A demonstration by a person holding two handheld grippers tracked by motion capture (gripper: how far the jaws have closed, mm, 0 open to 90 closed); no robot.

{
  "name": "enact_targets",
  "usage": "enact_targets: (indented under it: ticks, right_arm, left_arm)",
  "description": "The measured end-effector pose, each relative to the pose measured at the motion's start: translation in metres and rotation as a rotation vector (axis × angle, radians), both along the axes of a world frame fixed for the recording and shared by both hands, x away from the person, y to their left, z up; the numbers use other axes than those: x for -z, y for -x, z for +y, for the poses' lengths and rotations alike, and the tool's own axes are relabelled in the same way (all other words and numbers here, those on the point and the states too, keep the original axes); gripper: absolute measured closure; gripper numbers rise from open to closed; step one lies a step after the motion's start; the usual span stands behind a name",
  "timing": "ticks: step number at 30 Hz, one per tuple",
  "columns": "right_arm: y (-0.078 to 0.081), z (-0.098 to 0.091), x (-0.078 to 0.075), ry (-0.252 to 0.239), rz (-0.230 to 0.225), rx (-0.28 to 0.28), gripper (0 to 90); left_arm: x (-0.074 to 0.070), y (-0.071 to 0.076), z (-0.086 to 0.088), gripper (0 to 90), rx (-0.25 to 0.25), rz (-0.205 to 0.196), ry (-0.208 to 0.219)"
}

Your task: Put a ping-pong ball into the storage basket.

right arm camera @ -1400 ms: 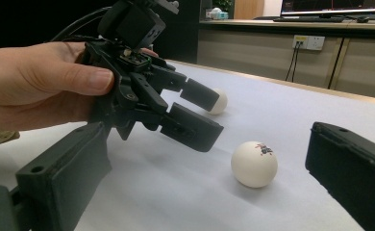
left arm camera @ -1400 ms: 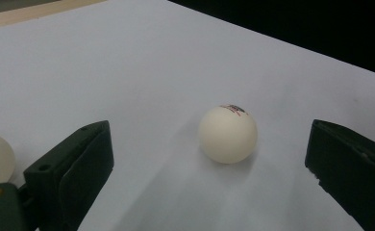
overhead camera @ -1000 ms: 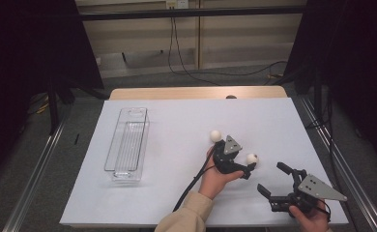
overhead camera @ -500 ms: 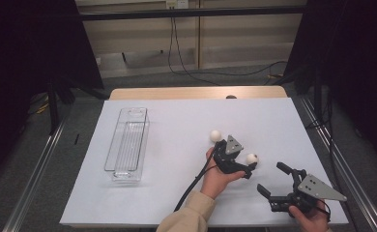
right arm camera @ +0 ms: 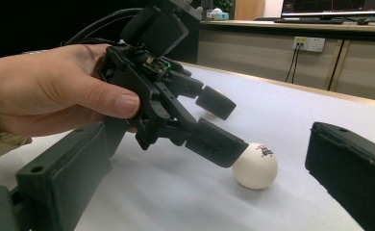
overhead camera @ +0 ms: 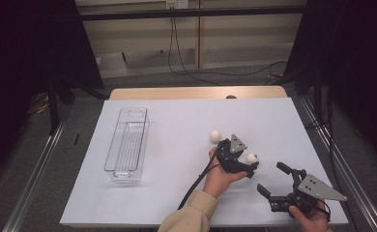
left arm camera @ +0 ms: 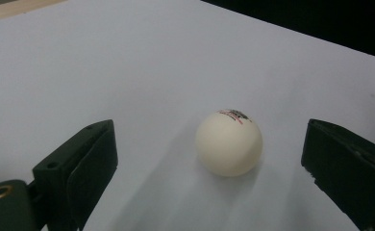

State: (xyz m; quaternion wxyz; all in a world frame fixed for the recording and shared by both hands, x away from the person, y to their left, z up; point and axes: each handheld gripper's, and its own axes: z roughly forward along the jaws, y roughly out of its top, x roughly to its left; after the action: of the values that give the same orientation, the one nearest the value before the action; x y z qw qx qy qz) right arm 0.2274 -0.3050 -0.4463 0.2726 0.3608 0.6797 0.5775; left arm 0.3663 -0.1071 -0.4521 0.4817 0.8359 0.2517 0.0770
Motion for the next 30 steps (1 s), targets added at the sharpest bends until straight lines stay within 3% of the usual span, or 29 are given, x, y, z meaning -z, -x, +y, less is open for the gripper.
enact_targets:
  ticks: [30]
  right_arm:
    - [0.0,-0.002,0.0,-0.008,0.004,0.0,0.9]
  left_arm:
    - [0.01,-0.005,-0.015,28.9,0.072,0.026,-0.05]
